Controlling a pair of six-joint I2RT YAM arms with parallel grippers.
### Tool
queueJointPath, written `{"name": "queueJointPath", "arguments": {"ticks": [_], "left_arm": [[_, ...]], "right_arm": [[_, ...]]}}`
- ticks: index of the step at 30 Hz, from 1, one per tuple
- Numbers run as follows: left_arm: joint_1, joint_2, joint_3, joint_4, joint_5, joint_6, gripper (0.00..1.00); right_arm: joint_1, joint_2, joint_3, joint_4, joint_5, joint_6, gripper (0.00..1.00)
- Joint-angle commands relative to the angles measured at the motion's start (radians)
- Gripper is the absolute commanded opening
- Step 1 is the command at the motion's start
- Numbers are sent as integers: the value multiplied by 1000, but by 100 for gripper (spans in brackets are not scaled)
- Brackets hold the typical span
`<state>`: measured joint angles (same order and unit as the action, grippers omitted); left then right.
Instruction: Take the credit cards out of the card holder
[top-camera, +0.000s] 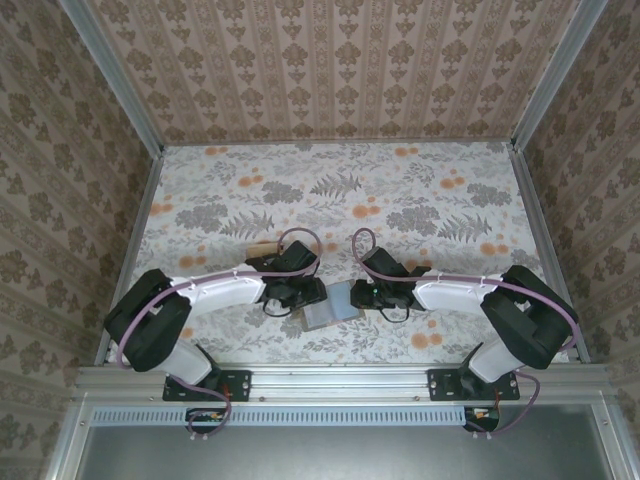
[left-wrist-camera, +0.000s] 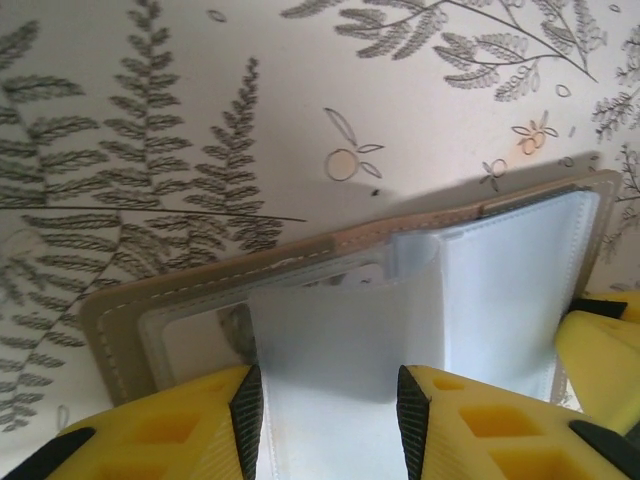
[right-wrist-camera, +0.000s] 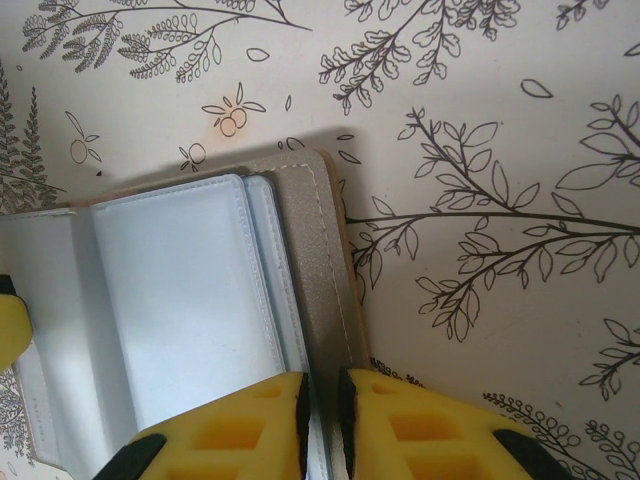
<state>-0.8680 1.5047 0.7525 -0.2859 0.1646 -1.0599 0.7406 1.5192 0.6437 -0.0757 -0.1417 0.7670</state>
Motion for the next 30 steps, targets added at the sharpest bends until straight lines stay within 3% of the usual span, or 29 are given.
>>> {"name": "queueJointPath", "arguments": {"ticks": [1,14,30], "left_arm": [[3,23,2,62,41,49,43],[-10,93,105,178,123,142,44],[-20,106,153,194,162,181,43]], "right_arm": [[14,35,-31,-77,-9,15,22],[12,11,-26,-95,17,5,22],[-65,-189,-33,-188,113,-39,29]]}}
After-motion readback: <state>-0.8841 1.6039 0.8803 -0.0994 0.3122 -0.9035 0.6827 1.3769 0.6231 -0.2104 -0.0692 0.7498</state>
